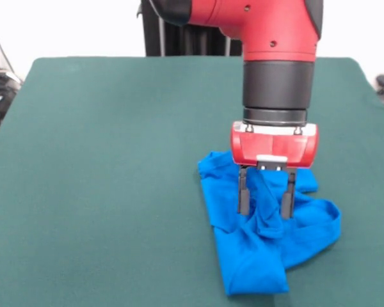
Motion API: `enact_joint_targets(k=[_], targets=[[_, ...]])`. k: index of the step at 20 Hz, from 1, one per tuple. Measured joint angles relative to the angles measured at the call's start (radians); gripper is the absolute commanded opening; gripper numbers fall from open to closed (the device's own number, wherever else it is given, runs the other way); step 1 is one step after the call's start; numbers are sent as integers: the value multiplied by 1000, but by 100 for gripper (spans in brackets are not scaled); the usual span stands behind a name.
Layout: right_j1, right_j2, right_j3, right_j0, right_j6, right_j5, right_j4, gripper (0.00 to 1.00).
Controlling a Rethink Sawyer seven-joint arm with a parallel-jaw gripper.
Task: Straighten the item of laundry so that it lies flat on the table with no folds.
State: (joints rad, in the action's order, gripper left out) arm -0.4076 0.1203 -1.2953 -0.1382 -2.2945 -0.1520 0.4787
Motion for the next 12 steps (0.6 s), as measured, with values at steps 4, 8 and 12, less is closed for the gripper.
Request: enact_joint_targets(k=[4,8,12], targets=[[25,-1,-2,-5,0,1,0,100],[37,1,-11,-15,0,-27,-6,100],[30,11,-34,-38,0,-75,-21,100]])
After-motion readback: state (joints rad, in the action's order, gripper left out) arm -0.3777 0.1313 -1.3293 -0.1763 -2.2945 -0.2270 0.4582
